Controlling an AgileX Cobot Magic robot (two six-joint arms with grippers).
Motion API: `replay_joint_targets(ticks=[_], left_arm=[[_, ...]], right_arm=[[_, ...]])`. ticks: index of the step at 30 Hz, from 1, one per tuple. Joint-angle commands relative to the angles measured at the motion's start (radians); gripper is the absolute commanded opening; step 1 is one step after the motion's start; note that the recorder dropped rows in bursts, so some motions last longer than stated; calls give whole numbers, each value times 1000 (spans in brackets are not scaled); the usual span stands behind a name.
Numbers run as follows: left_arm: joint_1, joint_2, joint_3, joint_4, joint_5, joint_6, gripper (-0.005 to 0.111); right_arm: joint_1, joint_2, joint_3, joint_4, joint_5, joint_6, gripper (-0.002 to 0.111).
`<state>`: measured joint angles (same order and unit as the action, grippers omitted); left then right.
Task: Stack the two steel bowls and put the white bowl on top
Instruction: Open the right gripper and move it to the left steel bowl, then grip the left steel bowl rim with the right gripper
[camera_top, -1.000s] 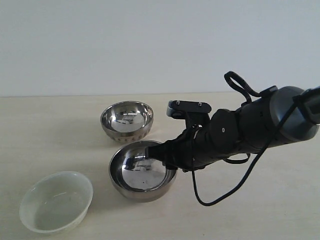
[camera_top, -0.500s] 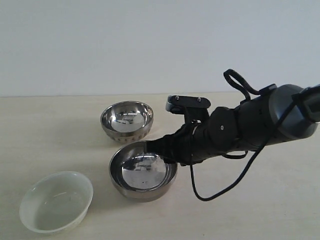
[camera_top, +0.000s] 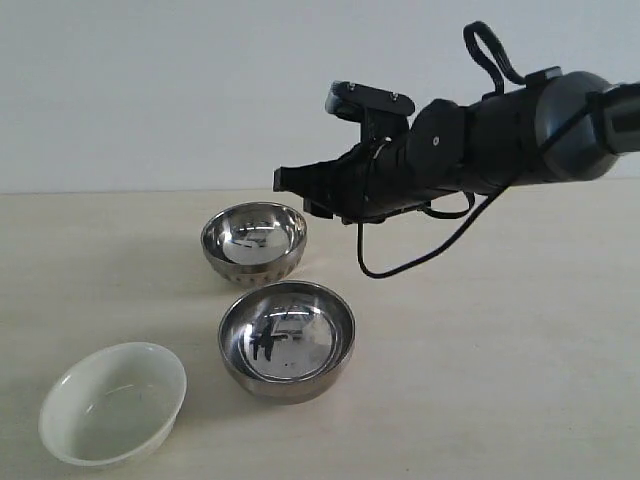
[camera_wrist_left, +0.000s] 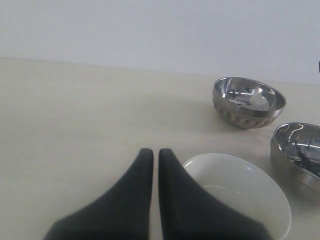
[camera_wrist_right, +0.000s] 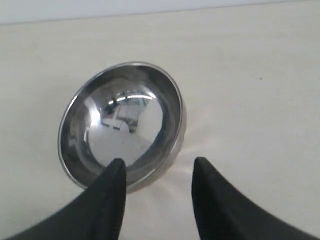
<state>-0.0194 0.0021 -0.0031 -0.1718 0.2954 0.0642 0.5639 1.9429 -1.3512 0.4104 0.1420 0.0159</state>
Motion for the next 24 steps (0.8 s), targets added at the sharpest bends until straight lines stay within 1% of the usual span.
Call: replay_joint_targets(ticks=[1, 5, 10, 12, 13, 15, 24], left_arm=[[3, -2, 3, 5, -2, -10, 4], [3, -2, 3, 5, -2, -10, 4], [3, -2, 3, 5, -2, -10, 4], [3, -2, 3, 5, -2, -10, 4], [3, -2, 3, 5, -2, -10, 4], [3, -2, 3, 5, -2, -10, 4], [3, -2, 3, 5, -2, -10, 4]], right_arm=[[-10, 78, -129, -23, 81, -6, 38], [-16, 180, -275, -90, 166, 27, 38], [-17, 292, -410, -183, 240, 84, 38], [-17, 323, -460, -269, 272, 135, 38], [-17, 350, -506, -382, 317, 206, 38], [-17, 379, -549, -474, 356, 275, 38], [-17, 414, -558, -471, 288, 275, 38]])
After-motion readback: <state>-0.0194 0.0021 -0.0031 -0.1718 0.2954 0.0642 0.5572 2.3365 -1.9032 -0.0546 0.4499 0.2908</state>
